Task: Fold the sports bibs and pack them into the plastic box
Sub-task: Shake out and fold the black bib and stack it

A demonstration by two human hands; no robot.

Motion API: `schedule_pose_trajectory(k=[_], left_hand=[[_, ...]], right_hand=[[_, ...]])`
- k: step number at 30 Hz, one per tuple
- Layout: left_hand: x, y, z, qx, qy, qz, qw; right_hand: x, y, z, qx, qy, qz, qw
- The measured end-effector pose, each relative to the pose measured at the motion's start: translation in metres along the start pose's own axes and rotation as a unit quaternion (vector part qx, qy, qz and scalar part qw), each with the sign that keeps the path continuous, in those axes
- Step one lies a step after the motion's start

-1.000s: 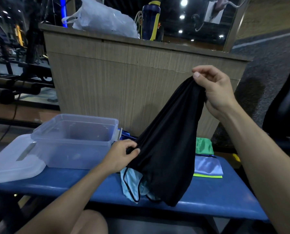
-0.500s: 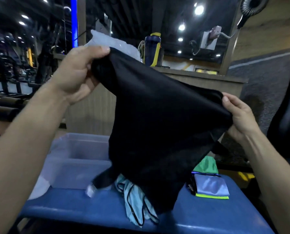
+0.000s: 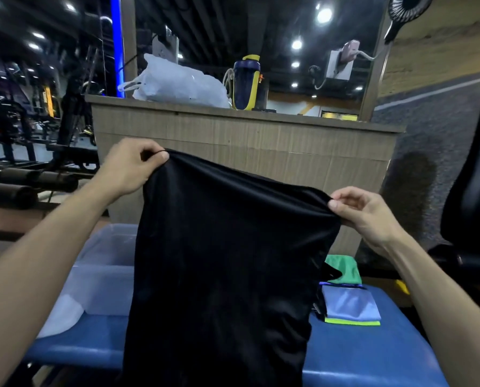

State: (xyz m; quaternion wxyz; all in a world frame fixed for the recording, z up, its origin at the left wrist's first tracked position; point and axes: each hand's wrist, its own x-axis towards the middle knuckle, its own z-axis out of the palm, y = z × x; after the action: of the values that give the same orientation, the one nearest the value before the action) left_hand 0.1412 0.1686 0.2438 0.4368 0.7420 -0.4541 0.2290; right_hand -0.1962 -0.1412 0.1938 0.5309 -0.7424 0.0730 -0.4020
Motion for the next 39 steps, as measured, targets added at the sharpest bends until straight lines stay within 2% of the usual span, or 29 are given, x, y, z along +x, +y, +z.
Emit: schedule_pose_trajectory(k=[6,13,16,20,25,30,33,35,36,38,39], left_hand=[[-0.005,-0.002,0.011,0.039,0.036,-0.012,0.999],[-0.012,-0.002,0.028,0.024,0.028,0.004,0.999],[-0.012,0.001,0.033,0.023,0.029,0.017,0.999],[-0.013,0.004,0.033,0.008,0.011,0.017,1.0],[-0.021,0.011,0.025,-0.054,-0.1,0.01,0.994],[-0.029,0.017,0.022,-0.153,-0.108,-0.051,0.981],[-0.03,0.015,0.015,-0.344,-0.159,-0.116,0.918],[-0.031,0.016,0.01,-0.415,-0.2,-0.122,0.879],[-0.031,0.019,0.007,-0.426,-0.213,-0.118,0.871],[-0.03,0.025,0.005,-0.401,-0.217,-0.115,0.883],[-0.03,0.028,0.005,-0.353,-0.209,-0.114,0.905]], right_hand=[[-0.006,0.019,0.002,-0.024,-0.021,-0.032,0.999],[-0.008,0.038,0.001,-0.028,-0.064,0.021,0.997],[-0.008,0.047,-0.002,0.005,-0.04,0.031,0.999],[0.0,0.049,-0.009,0.069,0.039,0.029,0.996],[0.014,0.03,-0.022,0.141,0.109,0.036,0.983],[0.025,0.015,-0.032,0.169,0.094,0.042,0.98],[0.027,0.011,-0.035,0.161,0.086,0.051,0.982],[0.028,0.012,-0.037,0.158,0.091,0.067,0.981],[0.028,0.013,-0.039,0.161,0.093,0.077,0.98],[0.028,0.016,-0.041,0.175,0.098,0.1,0.975],[0.029,0.019,-0.044,0.183,0.104,0.108,0.972]])
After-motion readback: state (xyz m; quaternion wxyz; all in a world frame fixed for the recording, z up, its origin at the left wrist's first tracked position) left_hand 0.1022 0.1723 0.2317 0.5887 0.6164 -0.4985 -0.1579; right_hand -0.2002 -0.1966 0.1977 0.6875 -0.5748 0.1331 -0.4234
